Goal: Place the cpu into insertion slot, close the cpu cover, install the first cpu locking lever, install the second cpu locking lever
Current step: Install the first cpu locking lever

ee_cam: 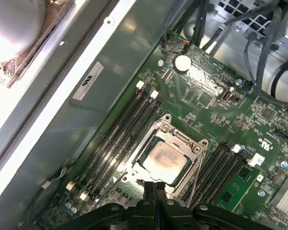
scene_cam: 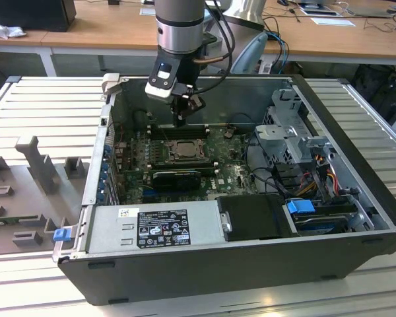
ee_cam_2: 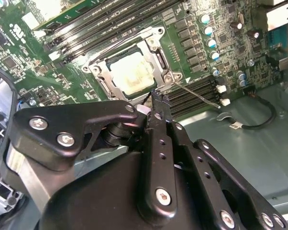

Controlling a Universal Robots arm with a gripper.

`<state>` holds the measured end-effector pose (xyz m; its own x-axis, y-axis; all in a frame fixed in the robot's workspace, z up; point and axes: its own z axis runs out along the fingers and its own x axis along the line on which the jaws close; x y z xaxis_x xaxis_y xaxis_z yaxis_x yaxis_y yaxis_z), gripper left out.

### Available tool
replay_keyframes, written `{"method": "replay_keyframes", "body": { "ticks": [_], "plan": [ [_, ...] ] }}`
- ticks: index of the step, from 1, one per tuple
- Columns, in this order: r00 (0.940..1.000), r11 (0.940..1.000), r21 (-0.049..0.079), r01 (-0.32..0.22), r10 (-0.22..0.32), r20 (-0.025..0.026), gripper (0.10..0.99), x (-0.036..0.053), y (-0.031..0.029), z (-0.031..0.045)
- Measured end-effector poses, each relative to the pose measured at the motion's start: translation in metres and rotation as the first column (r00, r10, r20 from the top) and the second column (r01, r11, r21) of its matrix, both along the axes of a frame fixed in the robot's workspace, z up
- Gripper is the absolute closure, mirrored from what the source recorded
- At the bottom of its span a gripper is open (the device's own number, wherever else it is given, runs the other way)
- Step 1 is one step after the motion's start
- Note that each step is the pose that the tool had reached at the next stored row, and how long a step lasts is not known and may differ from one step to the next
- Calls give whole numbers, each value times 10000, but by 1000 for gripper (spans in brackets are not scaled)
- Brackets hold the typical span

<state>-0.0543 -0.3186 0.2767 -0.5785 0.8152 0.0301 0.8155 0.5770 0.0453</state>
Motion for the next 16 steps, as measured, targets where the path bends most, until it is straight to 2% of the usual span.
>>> {"method": "replay_keyframes", "body": {
  "ticks": [6,16],
  "plan": [
    [9972,9972,-1,-750,750,0,980,0,0,0],
    [9828,9828,-1,-1846,1846,0,980,0,0,0]
  ]
}}
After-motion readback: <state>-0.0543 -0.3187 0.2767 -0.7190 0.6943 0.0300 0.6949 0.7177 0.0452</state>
